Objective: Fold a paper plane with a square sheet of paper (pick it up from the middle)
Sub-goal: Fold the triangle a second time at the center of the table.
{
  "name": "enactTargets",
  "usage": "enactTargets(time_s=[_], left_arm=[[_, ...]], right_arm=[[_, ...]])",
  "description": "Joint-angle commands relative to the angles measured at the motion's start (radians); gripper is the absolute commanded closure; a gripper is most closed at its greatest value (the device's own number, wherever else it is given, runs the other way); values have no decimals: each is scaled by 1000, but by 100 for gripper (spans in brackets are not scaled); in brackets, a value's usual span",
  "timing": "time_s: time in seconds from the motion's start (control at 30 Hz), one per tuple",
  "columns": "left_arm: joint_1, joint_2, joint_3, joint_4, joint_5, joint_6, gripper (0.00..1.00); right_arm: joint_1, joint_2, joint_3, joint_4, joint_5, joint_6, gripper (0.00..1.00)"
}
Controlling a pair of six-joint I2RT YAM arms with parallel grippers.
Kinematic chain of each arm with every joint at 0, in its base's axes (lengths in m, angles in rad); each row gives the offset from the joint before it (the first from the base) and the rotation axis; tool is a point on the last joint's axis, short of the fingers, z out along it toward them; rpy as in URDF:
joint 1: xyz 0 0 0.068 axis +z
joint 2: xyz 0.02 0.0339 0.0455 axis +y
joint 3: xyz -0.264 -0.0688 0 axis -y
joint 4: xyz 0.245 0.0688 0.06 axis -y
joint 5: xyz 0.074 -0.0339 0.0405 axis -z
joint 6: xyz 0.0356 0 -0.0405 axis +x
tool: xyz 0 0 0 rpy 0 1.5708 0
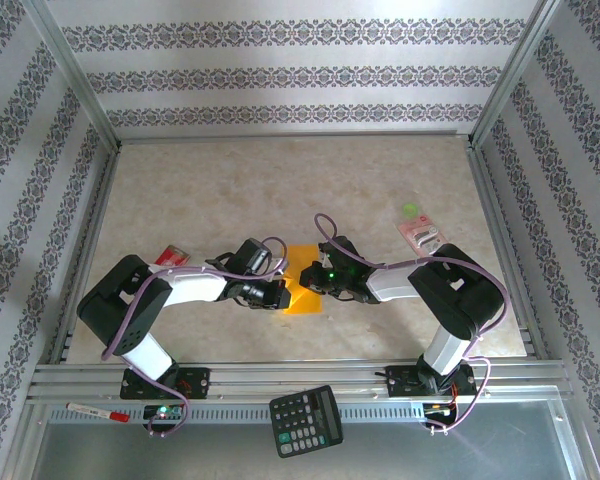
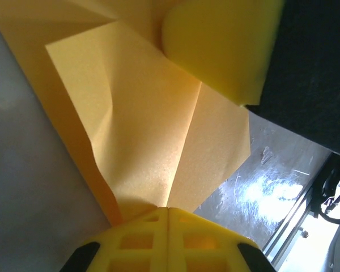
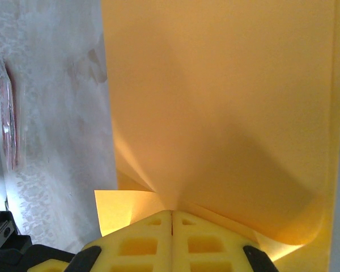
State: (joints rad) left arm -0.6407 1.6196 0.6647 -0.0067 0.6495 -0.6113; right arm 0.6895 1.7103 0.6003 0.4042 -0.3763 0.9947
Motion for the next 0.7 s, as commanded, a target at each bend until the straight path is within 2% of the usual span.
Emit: enactTargets(time_s=[0.0,0.23,0.47,0.67], left_arm=[[17,25,-6,8,-17,7,100],[32,52,-53,18,-24,0,100],[32,43,-103,23,-45,-10,100],[33,45,-120,33,-45,-18,100]], right_arm=[[-1,37,-7,-95,16,-24,100],[-7,26,22,-98,-13,-36,100],[-9,-90,32,-108,-39,-31,95],[59,-168,-19,-95,16,44,94]])
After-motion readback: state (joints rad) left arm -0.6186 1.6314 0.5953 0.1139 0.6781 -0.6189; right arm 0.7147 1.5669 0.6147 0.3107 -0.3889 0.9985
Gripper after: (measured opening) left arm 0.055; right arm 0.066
